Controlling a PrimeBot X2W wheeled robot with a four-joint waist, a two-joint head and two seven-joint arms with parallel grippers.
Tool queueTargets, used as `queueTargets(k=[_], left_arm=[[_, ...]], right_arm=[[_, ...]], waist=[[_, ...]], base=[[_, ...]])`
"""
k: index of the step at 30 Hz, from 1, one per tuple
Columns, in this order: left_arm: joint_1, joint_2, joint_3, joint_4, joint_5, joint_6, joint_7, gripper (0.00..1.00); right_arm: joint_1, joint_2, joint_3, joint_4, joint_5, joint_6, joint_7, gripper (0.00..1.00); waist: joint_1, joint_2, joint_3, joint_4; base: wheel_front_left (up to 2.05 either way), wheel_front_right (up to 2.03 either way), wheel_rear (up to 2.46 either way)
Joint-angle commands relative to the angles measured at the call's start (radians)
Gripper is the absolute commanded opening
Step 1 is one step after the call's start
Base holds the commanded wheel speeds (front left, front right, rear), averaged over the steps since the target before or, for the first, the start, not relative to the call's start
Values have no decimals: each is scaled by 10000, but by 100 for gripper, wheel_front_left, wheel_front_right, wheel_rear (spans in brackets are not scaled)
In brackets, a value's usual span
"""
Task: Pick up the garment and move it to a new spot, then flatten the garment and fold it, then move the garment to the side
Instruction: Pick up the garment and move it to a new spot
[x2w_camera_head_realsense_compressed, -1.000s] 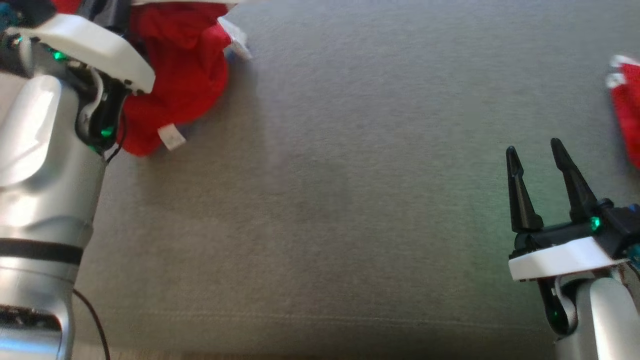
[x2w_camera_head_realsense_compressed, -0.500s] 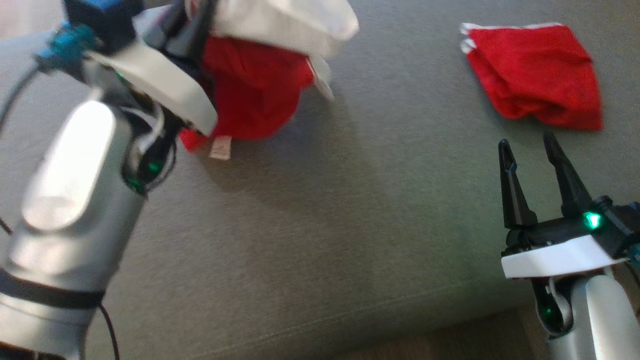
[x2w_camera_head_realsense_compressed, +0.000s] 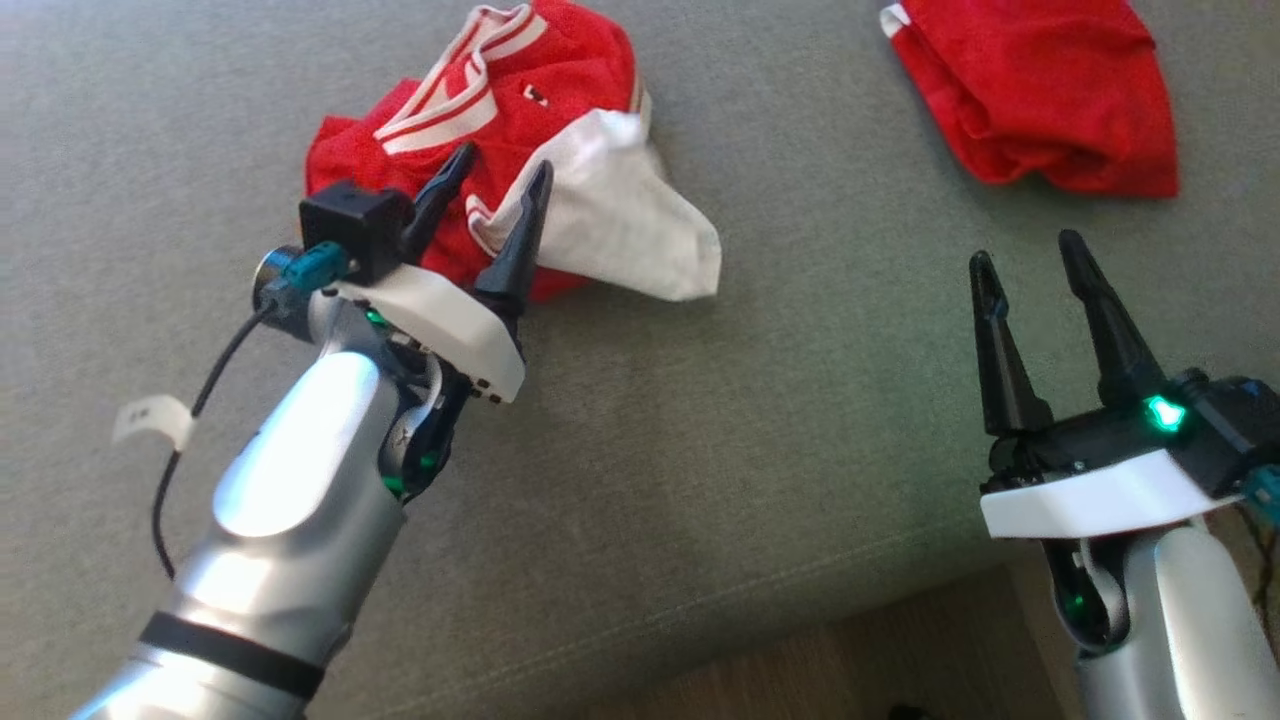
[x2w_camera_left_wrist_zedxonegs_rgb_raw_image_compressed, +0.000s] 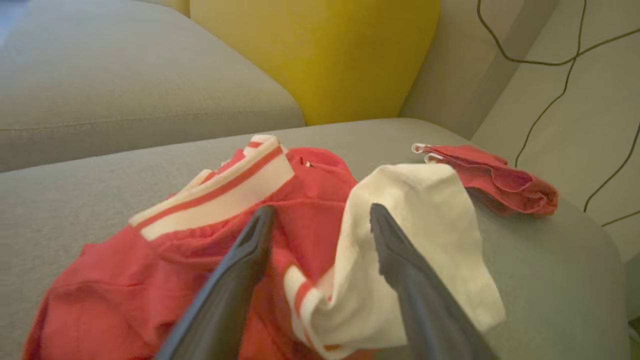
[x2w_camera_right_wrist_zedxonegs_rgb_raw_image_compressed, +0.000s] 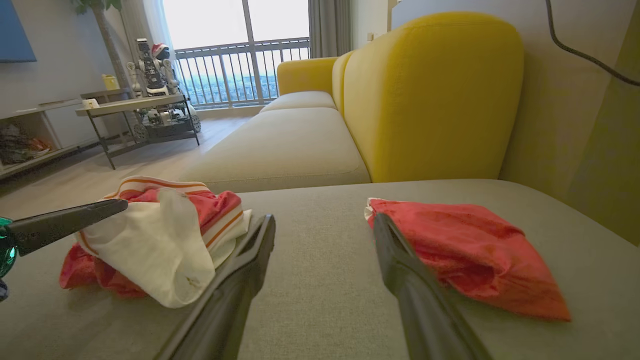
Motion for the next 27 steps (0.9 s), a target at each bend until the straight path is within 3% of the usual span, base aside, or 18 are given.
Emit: queueTargets(k=[1,8,15,22,27], left_arm=[[-254,81,410,-212,9,88,-446,100],[809,-185,926,-872,133,794,-833,100],[3079,-217,2090,-2969,511,1720,-860,100],[5215,-409,3231,-5102,1568,1943,-862,100],[6571,-633,3617,-5569,2440,2050,-863,100]], right_arm=[[-244,-76,285,-322,-62,-4,-93,100],[-56,-76,384,-120,-199,-4,-93,100],[335,-76,232,135,-309,-4,-93,100],[811,-76,-49,289,-457,-4,-93,100],[1363,-76,-299,336,-557,-4,-93,100]], waist=[[-1,0,-260,354],[-1,0,-1043,1272],[-1,0,-1925,2407],[-1,0,-2509,3155],[-1,0,-2966,3431]], base=[[0,0,0],[0,0,0],[0,0,0],[0,0,0],[0,0,0]])
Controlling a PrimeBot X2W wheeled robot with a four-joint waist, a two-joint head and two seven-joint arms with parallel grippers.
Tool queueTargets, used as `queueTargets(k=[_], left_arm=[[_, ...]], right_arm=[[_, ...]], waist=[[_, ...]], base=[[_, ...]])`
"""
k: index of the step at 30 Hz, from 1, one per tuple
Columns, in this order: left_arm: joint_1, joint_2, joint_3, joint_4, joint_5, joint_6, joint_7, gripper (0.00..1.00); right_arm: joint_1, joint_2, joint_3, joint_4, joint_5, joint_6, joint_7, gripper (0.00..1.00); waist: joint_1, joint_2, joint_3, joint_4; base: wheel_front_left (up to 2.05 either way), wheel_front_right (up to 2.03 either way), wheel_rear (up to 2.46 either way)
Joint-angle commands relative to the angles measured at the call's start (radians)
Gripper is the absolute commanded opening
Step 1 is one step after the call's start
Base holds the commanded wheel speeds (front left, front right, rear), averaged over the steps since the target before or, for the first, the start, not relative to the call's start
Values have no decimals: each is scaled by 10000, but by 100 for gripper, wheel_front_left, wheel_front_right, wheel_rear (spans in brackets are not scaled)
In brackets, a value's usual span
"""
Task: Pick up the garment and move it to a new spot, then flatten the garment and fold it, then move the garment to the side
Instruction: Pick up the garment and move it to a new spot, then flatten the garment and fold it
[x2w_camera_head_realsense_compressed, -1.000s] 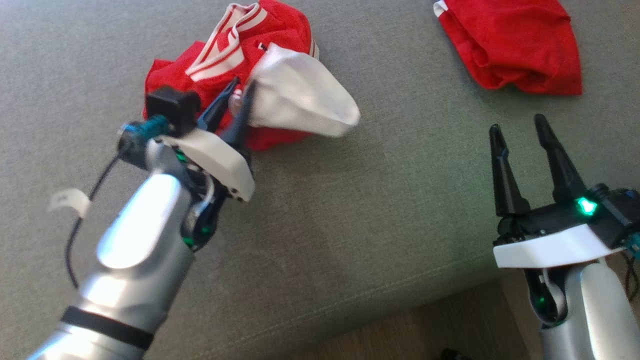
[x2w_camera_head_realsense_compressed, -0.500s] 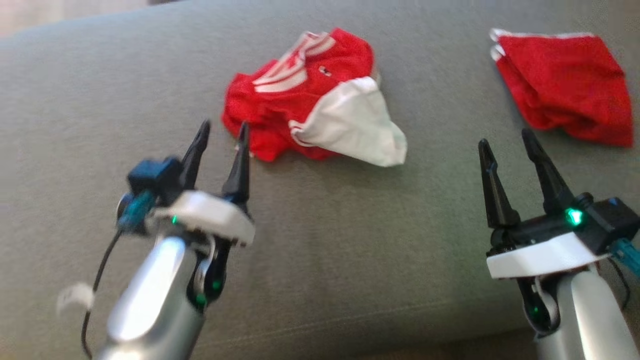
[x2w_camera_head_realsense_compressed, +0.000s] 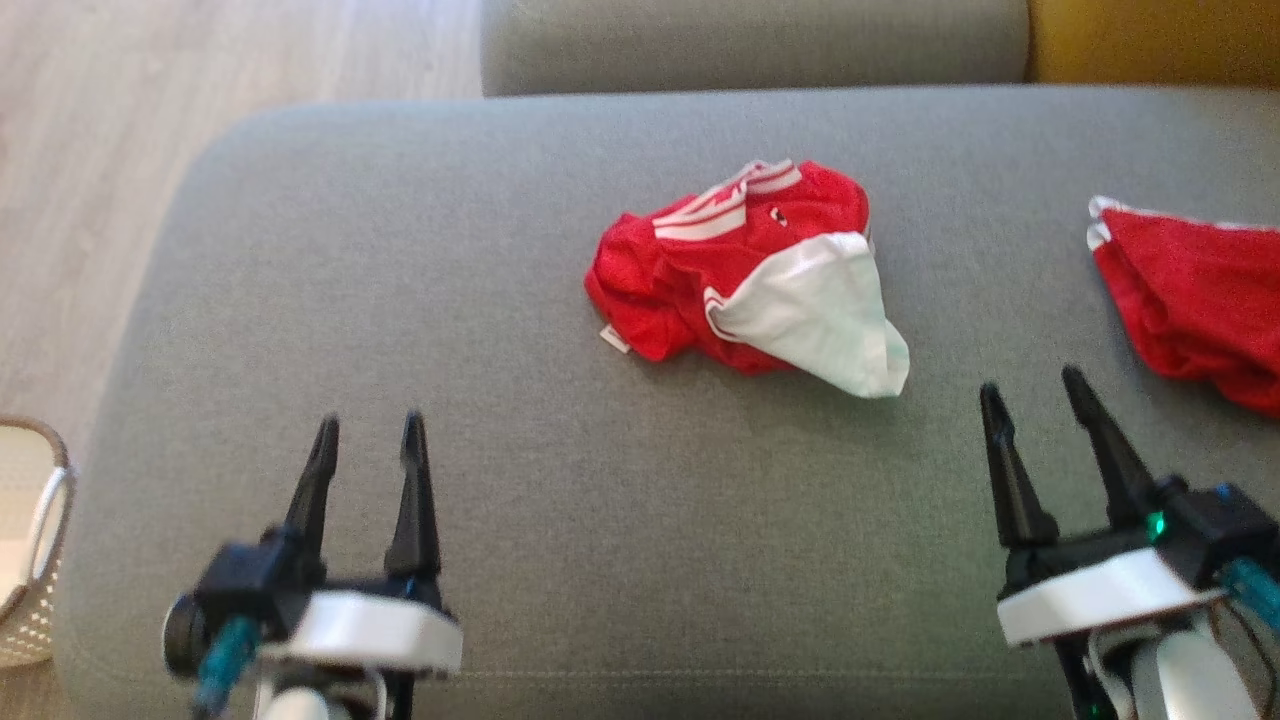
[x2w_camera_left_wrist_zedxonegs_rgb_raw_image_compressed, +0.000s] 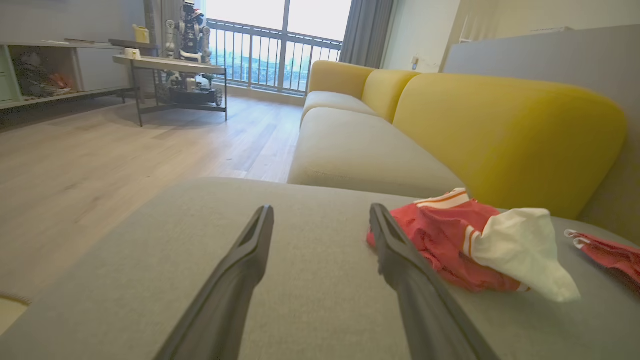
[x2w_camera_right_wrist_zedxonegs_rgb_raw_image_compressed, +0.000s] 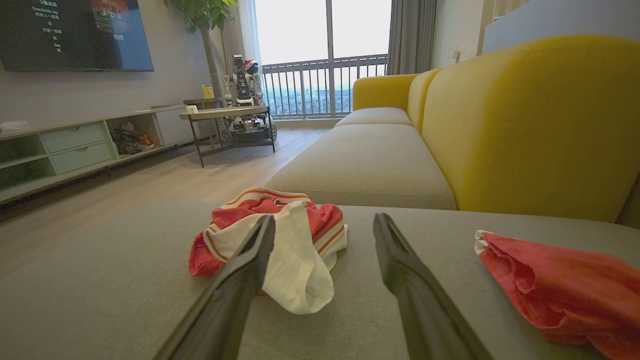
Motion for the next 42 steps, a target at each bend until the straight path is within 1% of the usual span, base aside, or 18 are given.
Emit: queueTargets(k=[1,3,7,15,28,42], left_arm=[[-42,-16,431,-485,295,74,-56,100],[317,-68,485,-625,685,85,-56,100],[773,-241,631,-858,1094,19,-56,100],[983,-414,1077,-1009,1531,-153,-56,100],[1087,-602,1273,-924,1776,-385,-57,100],[1096,-668,1325,-853,1898,-434,-57,100]], right_arm=[[25,-77,170,-284,-75,-4,-95,100],[232,-77,202,-254,-151,-4,-95,100],[559,-77,252,-257,-269,-4,-95,100],[728,-77,321,-228,-222,-4,-95,100],[777,-77,343,-215,-159,-4,-95,100],[772,-77,407,-181,-69,-4,-95,100]], waist=[[1,0,-353,197],[1,0,-483,200],[1,0,-618,161],[1,0,-642,-26],[1,0,-751,-111],[1,0,-732,-308]], base=[[0,0,0],[0,0,0],[0,0,0],[0,0,0],[0,0,0],[0,0,0]])
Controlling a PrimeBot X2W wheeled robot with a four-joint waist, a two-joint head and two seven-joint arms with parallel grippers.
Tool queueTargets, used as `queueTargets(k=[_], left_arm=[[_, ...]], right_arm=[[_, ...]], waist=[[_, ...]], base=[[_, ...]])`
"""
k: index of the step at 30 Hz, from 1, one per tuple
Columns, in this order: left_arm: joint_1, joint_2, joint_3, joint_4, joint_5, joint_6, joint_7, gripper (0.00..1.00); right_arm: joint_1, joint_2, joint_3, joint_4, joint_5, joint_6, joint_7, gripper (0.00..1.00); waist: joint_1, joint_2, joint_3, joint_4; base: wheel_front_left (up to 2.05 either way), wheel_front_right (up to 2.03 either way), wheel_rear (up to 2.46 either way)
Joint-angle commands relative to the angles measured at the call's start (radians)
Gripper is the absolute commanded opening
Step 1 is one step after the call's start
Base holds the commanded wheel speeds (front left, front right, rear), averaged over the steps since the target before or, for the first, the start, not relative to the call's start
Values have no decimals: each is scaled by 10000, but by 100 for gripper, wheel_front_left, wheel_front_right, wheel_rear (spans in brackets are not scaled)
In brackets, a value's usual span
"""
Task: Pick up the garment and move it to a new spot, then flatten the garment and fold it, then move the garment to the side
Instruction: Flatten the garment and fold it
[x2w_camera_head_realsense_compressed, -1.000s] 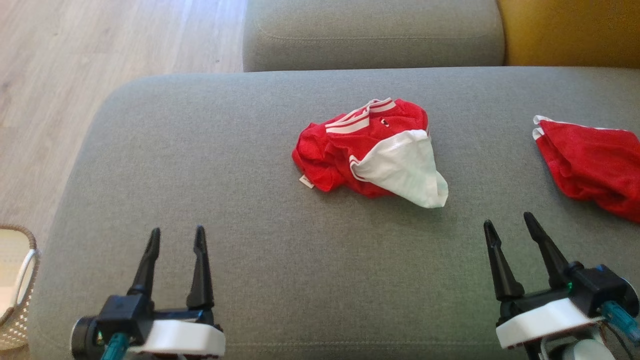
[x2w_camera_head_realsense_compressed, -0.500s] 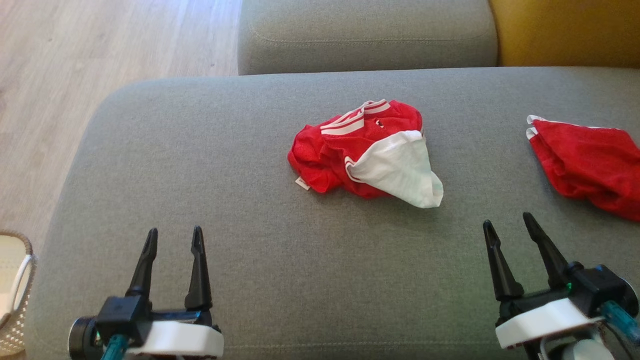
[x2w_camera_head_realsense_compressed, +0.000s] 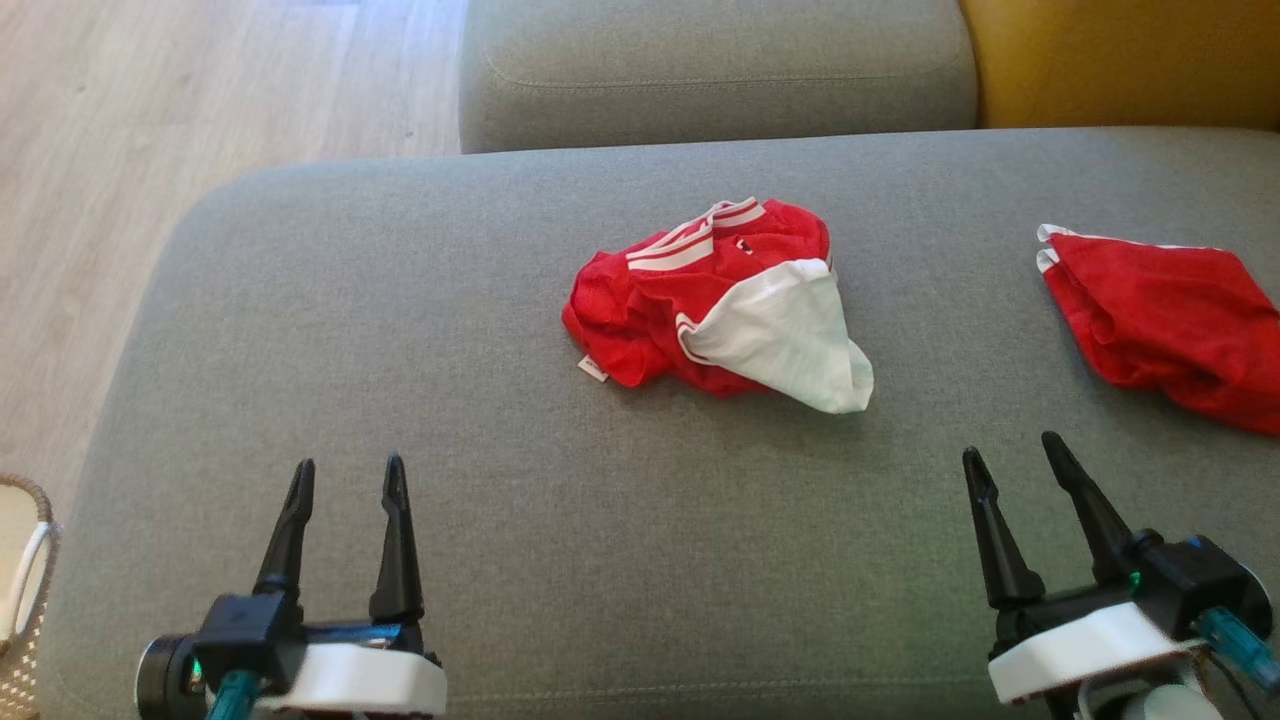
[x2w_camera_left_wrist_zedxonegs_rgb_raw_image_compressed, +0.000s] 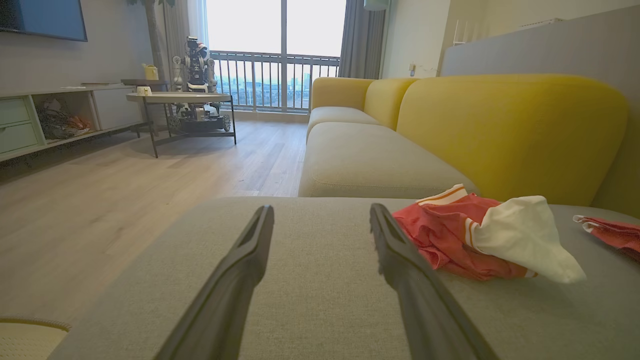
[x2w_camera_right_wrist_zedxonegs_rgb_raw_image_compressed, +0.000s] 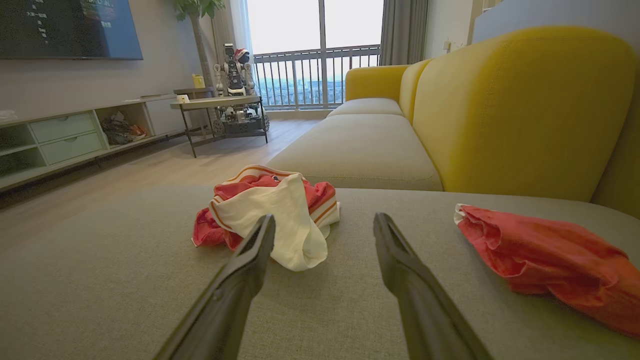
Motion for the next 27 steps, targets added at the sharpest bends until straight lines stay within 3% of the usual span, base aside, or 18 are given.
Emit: queueTargets(k=[1,9,20,27], left_arm=[[-262,-72,362,-313,-18,-30,-57,100],[-1014,-90,-91,553,-1861,-225,-57,100],[-4912,-92,-1860,3216,-4255,-680,803,100],[-6427,-92,-2441,4423,-4851,-825,1232,100]], right_arm=[[-258,-87,258,-281,85,-4,-95,100],[-464,-87,465,-304,47,-4,-95,100],[-1296,-87,547,-616,-106,-4,-95,100],[-1600,-87,564,-702,-77,-4,-95,100]], waist=[[0,0,14,-36],[0,0,325,-464],[0,0,1916,-1485],[0,0,2496,-1919]], base=[[0,0,0],[0,0,0],[0,0,0],[0,0,0]])
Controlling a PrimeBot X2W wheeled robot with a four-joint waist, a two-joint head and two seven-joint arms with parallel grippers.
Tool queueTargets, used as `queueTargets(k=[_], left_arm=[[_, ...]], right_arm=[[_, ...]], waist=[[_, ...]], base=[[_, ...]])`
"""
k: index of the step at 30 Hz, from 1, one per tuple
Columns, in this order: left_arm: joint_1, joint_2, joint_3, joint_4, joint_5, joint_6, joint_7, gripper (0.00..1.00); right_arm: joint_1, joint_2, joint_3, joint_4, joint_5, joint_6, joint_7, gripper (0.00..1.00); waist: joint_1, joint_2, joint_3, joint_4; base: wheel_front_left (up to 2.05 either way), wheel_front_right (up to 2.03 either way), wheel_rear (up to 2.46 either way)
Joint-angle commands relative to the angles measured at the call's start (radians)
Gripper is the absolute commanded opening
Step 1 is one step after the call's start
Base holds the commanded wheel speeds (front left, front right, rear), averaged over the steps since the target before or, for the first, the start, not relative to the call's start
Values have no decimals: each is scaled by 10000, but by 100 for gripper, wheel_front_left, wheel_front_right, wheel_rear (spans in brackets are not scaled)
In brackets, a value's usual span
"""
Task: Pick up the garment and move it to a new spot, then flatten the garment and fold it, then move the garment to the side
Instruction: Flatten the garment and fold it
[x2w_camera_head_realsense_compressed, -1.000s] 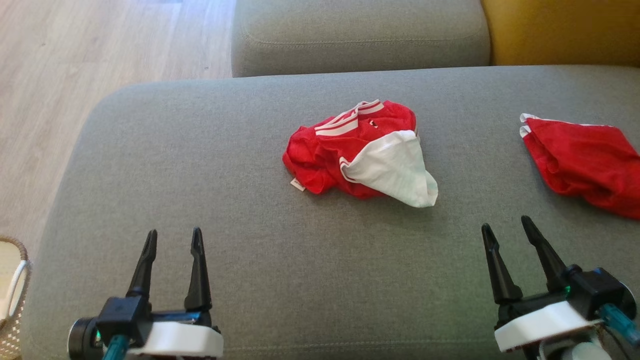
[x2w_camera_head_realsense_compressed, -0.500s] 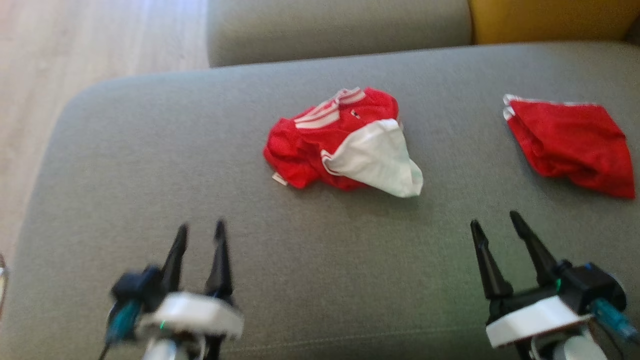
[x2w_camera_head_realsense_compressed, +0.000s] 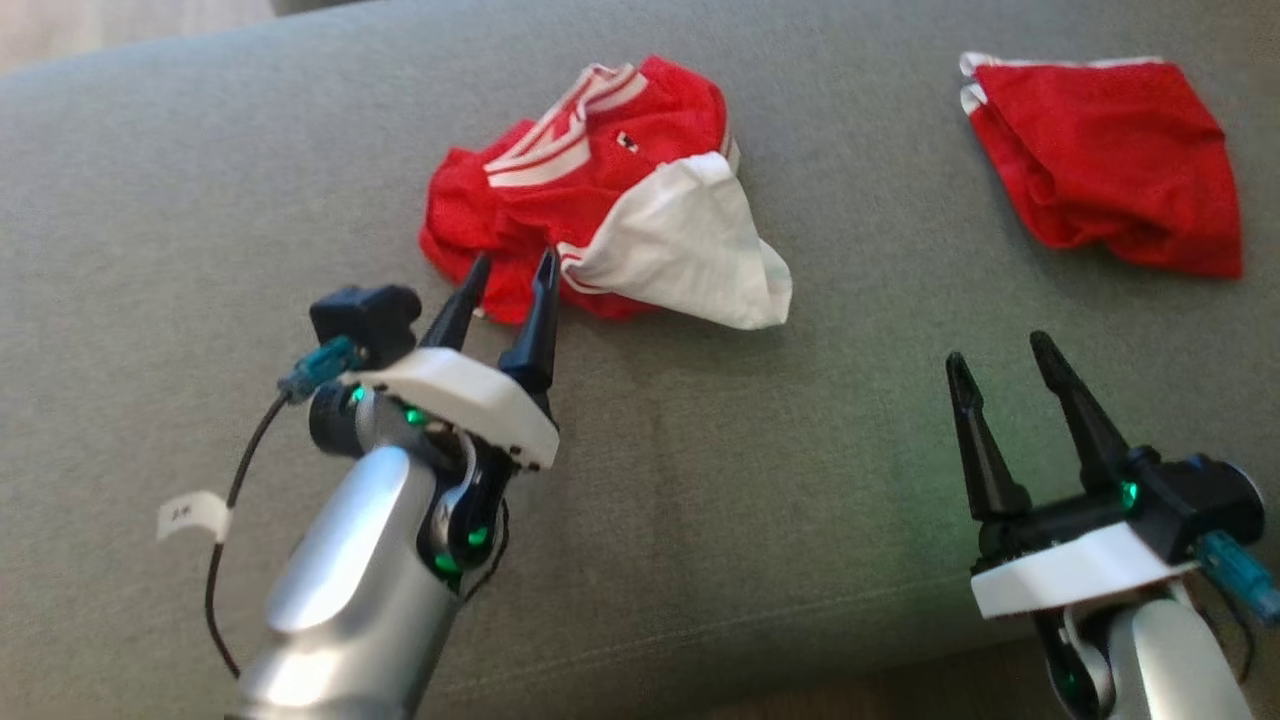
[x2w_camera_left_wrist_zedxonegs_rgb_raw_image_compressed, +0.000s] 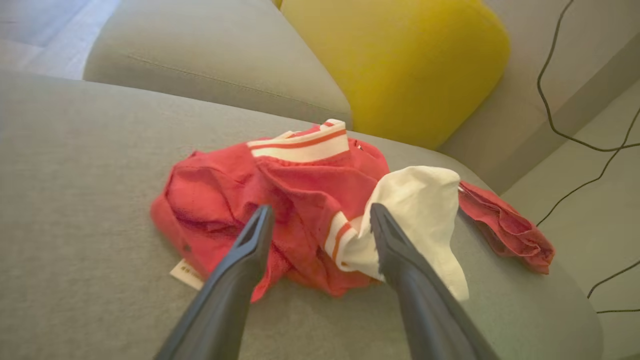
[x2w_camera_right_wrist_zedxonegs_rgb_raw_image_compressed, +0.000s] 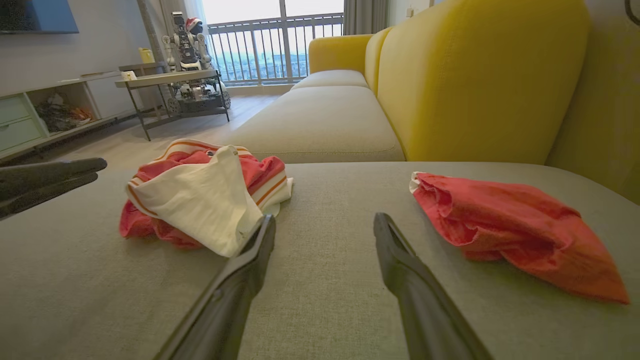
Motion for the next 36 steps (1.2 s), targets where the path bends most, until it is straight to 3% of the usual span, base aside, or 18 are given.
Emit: queueTargets(k=[1,15,16,18,19,21,28,31,36], left_arm=[[-555,44,260,-202,99,-21,-140,100],[-1465,67,143,1019,41,-2,-396,100],[-1473,68,166,1054,21,2,-434,92],[-1463,74,210,1097,-34,-11,-498,49],[-1440,74,233,1095,-73,-37,-544,39],[-1379,91,233,1069,-101,-87,-614,0],[-1355,107,365,456,-593,-535,-621,0],[-1800,103,542,26,-1173,-725,34,0],[-3302,147,926,-844,-2009,-650,1494,0]], right_arm=[[-383,-89,228,-375,6,-4,-95,100],[-603,-89,222,-558,201,-4,-95,100],[-598,-89,215,-556,207,-4,-95,100],[-580,-89,203,-552,218,-4,-95,100],[-569,-89,199,-545,223,-4,-95,100],[-541,-89,189,-523,228,-4,-95,100],[-549,-89,350,-424,350,-4,-95,100],[-649,-89,523,-424,546,-4,-95,100],[-899,-89,813,-424,898,-4,-95,100]], waist=[[-4,0,269,-300],[-4,0,766,-884],[-4,0,767,-901],[-4,0,760,-919],[-4,0,745,-921],[-4,0,693,-913],[-4,0,243,-1040],[-4,0,77,-1314],[-4,0,-75,-1976]], base=[[0,0,0],[0,0,0],[0,0,0],[0,0,0],[0,0,0],[0,0,0],[0,0,0],[0,0,0],[0,0,0]])
